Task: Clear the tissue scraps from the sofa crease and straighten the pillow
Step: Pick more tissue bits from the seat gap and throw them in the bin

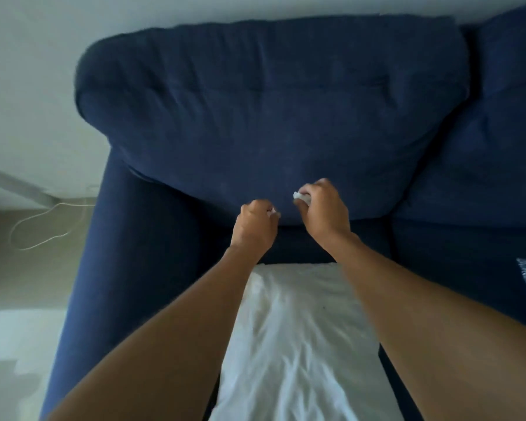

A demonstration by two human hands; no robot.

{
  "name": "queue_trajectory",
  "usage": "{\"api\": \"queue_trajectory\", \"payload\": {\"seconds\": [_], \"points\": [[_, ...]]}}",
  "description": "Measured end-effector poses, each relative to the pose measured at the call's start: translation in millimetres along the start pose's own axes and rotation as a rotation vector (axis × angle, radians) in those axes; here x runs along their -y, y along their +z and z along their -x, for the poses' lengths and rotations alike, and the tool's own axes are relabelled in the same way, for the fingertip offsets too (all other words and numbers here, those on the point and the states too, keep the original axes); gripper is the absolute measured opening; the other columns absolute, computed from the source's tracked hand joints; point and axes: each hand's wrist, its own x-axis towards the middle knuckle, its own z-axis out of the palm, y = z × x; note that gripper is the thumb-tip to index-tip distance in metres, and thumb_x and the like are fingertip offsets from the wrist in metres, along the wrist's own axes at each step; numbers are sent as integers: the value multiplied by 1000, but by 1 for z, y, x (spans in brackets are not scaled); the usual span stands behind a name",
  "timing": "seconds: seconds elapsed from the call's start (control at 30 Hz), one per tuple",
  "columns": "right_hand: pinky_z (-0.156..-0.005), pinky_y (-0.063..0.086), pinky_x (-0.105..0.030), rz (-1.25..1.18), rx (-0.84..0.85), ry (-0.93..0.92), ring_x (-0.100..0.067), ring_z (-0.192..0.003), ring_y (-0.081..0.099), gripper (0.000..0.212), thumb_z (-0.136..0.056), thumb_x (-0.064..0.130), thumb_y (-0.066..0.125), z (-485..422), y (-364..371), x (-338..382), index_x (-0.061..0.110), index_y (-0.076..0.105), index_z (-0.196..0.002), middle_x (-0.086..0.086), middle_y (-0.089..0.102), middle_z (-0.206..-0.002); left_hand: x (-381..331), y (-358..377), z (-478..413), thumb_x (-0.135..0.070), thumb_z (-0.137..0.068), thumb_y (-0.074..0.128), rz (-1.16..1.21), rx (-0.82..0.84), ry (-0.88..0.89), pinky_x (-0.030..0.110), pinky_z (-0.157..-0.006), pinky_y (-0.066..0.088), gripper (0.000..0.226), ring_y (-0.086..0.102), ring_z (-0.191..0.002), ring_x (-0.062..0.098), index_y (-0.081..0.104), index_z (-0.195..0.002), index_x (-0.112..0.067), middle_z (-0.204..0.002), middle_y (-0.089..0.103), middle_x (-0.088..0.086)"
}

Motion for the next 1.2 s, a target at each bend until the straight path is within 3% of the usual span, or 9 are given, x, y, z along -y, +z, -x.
{"api": "queue_trajectory", "payload": {"seconds": [0.17,0.23,0.4,0.53,0.6,0.8,0.9,1.07,1.2], "points": [[-73,52,-41,-70,-33,-44,-24,-89,60,14,-90,20,64,22,24,63,7,66,-98,-8,56,-107,49,-53,24,-15,-89,63,65,-95,-66,31,-70,51,21,64,-82,26,72,-81,3,-89,70,14],[-75,53,-41,-88,-26,-67,-26,-88,61,13,-88,16,66,35,45,93,6,67,-96,-10,58,-105,80,-75,37,-14,-87,66,112,-127,-77,36,-70,54,21,64,-78,30,72,-81,5,-84,71,17],[-67,46,-29,-126,76,-115,-24,-79,62,8,-86,13,66,64,93,143,5,69,-87,-11,63,-93,138,-115,69,-10,-83,72,242,-217,-148,26,-80,50,21,60,-86,18,72,-104,-5,-91,66,3],[-68,56,-34,-185,231,-159,-17,-70,63,6,-85,13,64,91,147,216,8,66,-82,-5,69,-82,219,-161,92,-9,-84,67,288,-305,-271,21,-60,44,5,58,-70,17,72,-84,-8,-75,65,0],[-67,57,-33,-164,309,-204,-20,-71,66,8,-84,18,65,107,176,252,11,66,-81,-2,69,-78,262,-180,106,-9,-84,64,334,-370,-365,21,-53,39,9,51,-64,18,71,-79,-5,-69,60,1],[-74,59,-37,-81,546,-355,-24,-79,68,11,-84,25,62,161,266,338,15,67,-85,-3,73,-83,380,-222,171,-9,-84,69,435,-495,-575,27,-74,47,12,67,-87,28,75,-91,-2,-93,71,11],[-72,57,-35,-4,652,-402,-24,-84,67,12,-85,22,65,187,304,367,11,68,-88,-7,72,-90,424,-230,202,-14,-84,70,414,-523,-693,25,-75,45,14,66,-91,26,75,-95,-7,-97,72,7],[-64,39,-20,63,741,-495,-18,-76,58,8,-85,16,68,218,356,395,9,68,-88,-11,68,-97,475,-239,234,-17,-84,68,396,-556,-846,29,-81,48,16,65,-97,25,74,-98,-10,-101,72,6],[-74,47,-25,129,834,-480,-22,-93,61,18,-87,11,64,233,380,408,8,67,-105,-13,65,-112,500,-239,244,-12,-87,63,408,-519,-914,29,-78,46,16,65,-99,28,73,-97,-5,-101,72,10]]}}
